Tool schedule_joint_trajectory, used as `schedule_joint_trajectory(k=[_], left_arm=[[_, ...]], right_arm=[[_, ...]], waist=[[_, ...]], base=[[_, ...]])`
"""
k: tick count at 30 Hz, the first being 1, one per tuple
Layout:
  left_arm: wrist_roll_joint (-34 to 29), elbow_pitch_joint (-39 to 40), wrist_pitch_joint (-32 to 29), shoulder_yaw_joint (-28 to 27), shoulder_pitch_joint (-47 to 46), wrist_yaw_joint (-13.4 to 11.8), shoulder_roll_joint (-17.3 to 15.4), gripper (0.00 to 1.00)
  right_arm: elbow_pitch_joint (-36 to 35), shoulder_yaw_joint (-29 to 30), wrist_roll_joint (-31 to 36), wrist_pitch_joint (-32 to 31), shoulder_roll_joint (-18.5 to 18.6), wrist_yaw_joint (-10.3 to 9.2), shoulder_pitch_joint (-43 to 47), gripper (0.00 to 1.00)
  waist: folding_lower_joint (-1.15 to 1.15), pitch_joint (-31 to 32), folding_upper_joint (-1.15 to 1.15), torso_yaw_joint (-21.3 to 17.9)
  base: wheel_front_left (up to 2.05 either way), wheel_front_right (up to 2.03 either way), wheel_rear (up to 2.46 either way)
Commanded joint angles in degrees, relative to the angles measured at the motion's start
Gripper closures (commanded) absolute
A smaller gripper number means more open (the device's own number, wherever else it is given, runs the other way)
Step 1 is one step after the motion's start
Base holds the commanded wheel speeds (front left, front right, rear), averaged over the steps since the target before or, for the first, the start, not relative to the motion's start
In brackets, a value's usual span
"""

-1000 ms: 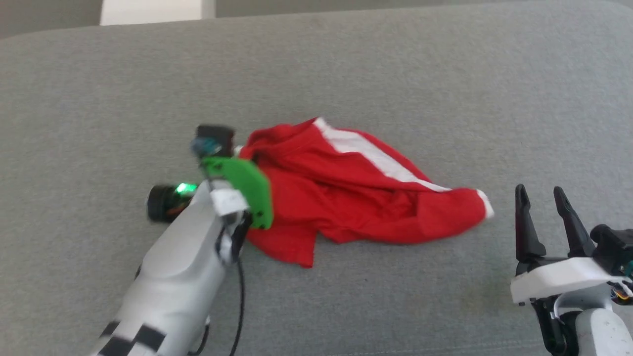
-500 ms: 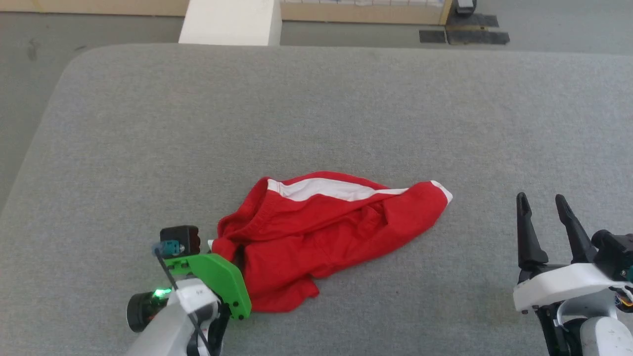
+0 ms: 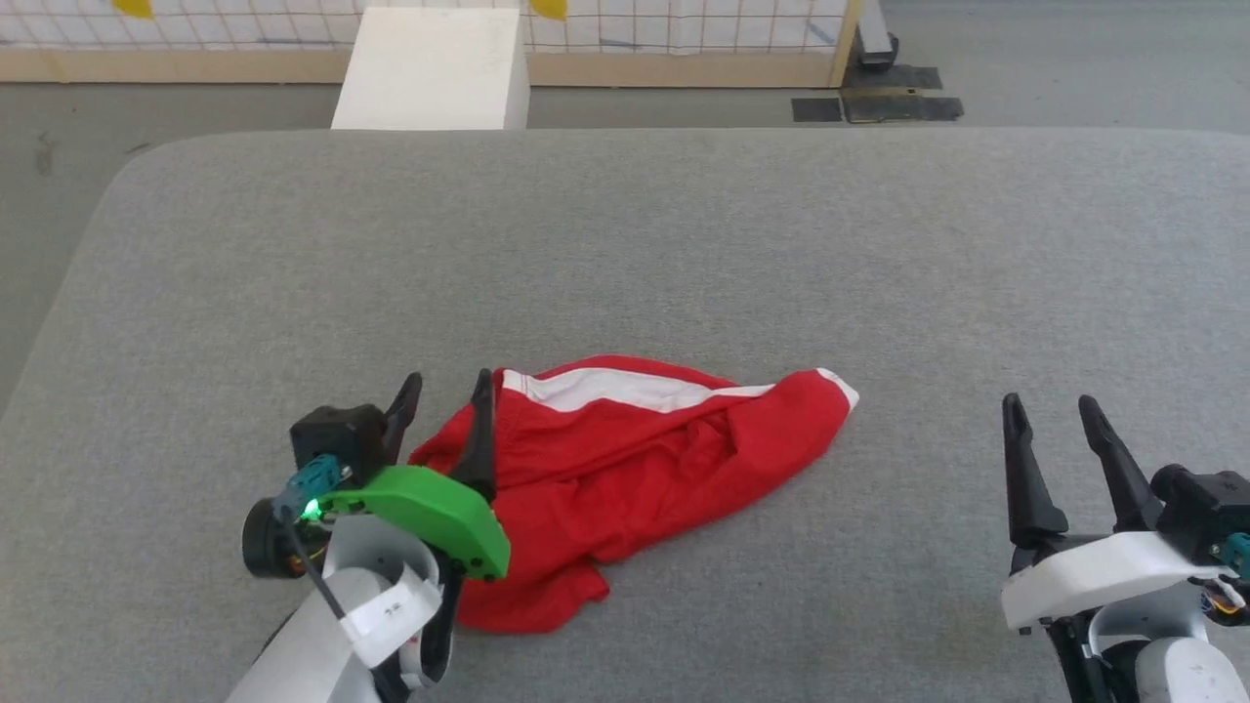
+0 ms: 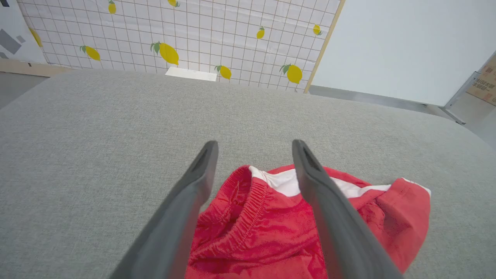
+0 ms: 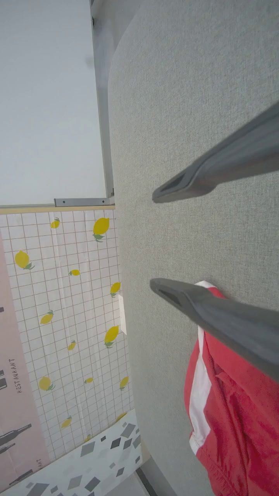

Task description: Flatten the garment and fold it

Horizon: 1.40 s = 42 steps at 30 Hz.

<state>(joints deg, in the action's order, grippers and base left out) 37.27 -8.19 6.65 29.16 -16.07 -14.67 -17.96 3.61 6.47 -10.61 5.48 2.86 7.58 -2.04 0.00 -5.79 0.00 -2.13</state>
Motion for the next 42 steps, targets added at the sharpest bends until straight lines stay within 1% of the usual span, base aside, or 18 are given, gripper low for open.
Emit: schedule_joint_trajectory(k=[1,4,7,10,12,16,19,21,24,27,31,33,34,35,36,37,42], left_arm=[[-0.7,-0.5,0.6,0.5,-1.6,0.4,0.5,0.00],[-1.4,-1.9,2.7,1.4,-3.1,1.5,1.8,0.00],[-1.9,-2.9,6.2,1.8,-3.8,3.9,3.5,0.00],[-2.6,-2.5,8.0,0.6,-3.4,6.6,5.1,0.00],[-4.2,-0.3,8.3,-2.2,-2.8,8.4,6.5,0.00],[-9.4,4.9,8.3,-9.0,0.4,13.5,9.9,0.00],[-12.8,6.5,8.3,-13.1,2.7,17.6,12.0,0.00],[-14.4,6.8,8.3,-15.2,3.8,19.2,13.0,0.00],[-16.2,6.6,8.3,-17.5,4.7,20.4,14.1,0.00],[-16.9,6.3,8.3,-18.8,4.9,21.1,14.7,0.00],[-17.3,5.7,8.3,-19.5,4.7,21.6,15.0,0.00],[-16.7,5.6,8.3,-19.4,4.4,21.7,15.0,0.00],[-16.4,5.6,8.3,-19.3,4.3,21.8,15.0,0.00],[-16.2,5.5,8.3,-19.3,4.2,21.8,15.1,0.00],[-15.9,5.5,8.3,-19.3,4.2,21.8,15.1,0.00],[-15.9,5.5,8.3,-19.3,4.1,21.8,15.1,0.00],[-15.5,5.2,8.3,-19.6,4.1,21.9,15.1,0.00]], right_arm=[[-0.2,-0.3,0.2,-0.2,0.0,-0.09,0.5,0.00],[-0.3,-0.8,0.0,-0.2,0.0,-0.09,0.3,0.00],[-0.4,-2.7,0.5,-0.5,0.0,-0.09,0.0,0.00],[-0.8,-5.9,0.9,-1.2,0.0,-0.09,-0.7,0.00],[-1.0,-8.3,1.1,-1.8,0.0,-0.09,-1.5,0.00],[-0.4,-13.0,2.0,-4.7,0.0,-0.09,-3.7,0.00],[1.3,-16.3,2.5,-9.0,0.0,-0.09,-6.1,0.00],[2.5,-17.9,2.9,-12.3,0.0,-0.09,-8.1,0.00],[4.7,-19.2,4.0,-19.3,0.0,-0.09,-10.6,0.00],[6.2,-20.5,6.1,-26.2,0.0,-0.09,-12.7,0.00],[7.5,-22.0,8.4,-33.4,0.0,-0.09,-14.9,0.00],[7.6,-22.2,9.6,-35.8,0.0,-0.09,-15.6,0.00],[7.7,-21.9,10.4,-36.9,0.0,-0.09,-15.8,0.35],[7.7,-21.6,10.8,-37.5,0.0,-0.09,-15.8,0.63],[7.5,-21.3,11.4,-37.9,0.0,-0.09,-15.8,0.97],[7.3,-20.8,11.6,-37.9,0.0,-0.09,-15.7,1.00],[5.6,-17.9,12.0,-35.5,0.0,-0.09,-14.3,1.00]], waist=[[0.00,-0.1,0.00,-0.8],[0.00,-0.4,0.00,-1.3],[0.00,-0.8,0.00,-1.8],[0.00,-1.4,0.00,-1.9],[0.00,-2.1,0.00,-1.6],[0.00,-3.5,0.00,-0.3],[0.00,-4.6,0.00,0.9],[0.00,-5.2,0.00,1.6],[0.00,-6.2,0.00,2.7],[0.00,-7.0,0.00,3.6],[0.00,-8.0,0.00,4.4],[0.00,-8.4,0.00,4.8],[0.00,-8.6,0.00,4.9],[0.00,-8.7,0.00,5.0],[0.00,-8.8,0.00,5.0],[0.00,-8.9,0.00,5.1],[0.00,-8.6,0.00,4.6]], base=[[0.00,0.00,0.00],[0.00,0.00,0.00],[0.00,0.00,0.00],[0.00,0.00,0.00],[0.00,0.00,0.00],[0.00,0.00,0.00],[0.00,0.00,0.00],[0.00,0.00,0.00],[0.00,0.00,0.00],[0.00,0.00,0.00],[0.00,0.00,0.00],[0.00,0.00,0.00],[0.00,0.00,0.00],[0.00,0.00,0.00],[0.00,0.00,0.00],[0.00,0.00,0.00],[0.00,0.00,0.00]])
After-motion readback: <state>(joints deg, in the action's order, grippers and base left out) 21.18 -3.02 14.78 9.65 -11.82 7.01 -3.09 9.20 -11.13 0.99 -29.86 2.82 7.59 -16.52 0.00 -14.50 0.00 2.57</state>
